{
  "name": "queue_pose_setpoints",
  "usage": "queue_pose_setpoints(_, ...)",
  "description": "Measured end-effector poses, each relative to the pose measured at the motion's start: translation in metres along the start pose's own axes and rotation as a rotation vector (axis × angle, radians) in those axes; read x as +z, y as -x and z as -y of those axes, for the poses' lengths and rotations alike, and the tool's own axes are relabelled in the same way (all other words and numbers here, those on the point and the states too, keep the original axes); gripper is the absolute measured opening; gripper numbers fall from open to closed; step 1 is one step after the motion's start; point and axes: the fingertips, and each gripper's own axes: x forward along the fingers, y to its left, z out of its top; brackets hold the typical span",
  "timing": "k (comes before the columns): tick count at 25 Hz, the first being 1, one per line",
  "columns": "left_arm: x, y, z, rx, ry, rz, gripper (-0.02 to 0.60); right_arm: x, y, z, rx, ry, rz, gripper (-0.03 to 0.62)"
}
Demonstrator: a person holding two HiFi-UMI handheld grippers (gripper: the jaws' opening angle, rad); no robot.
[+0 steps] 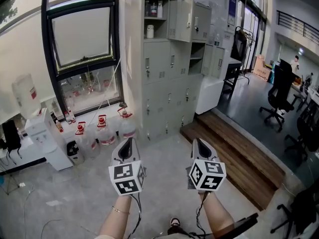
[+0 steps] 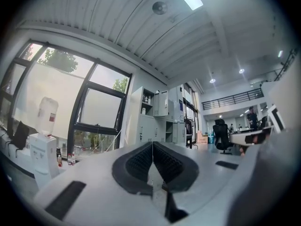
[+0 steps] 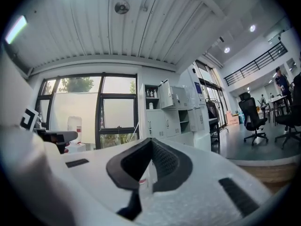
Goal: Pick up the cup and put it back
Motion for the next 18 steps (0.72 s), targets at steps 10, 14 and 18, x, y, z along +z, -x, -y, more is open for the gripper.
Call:
queue_pose_setpoints(10,-0.013,-0.060,-0.001,0.002,0.003,-0.004,0.009,-0.003,-0.058,0.029,-0.007,0.004,-0.006,-0.008)
queue_pose_setpoints(14,-0.010,-0.103,0.004,0.004,-0.007,0.008,0.009,0.005,-0.096,0.045,0.002,0.008,0.005,-0.008)
queue_pose_setpoints(18,-0.005,-0.150,0.017,0.006,-0.013,0.023,0.009,0.010,-0.139,0.068,0.018,0.006,0.008,-0.008)
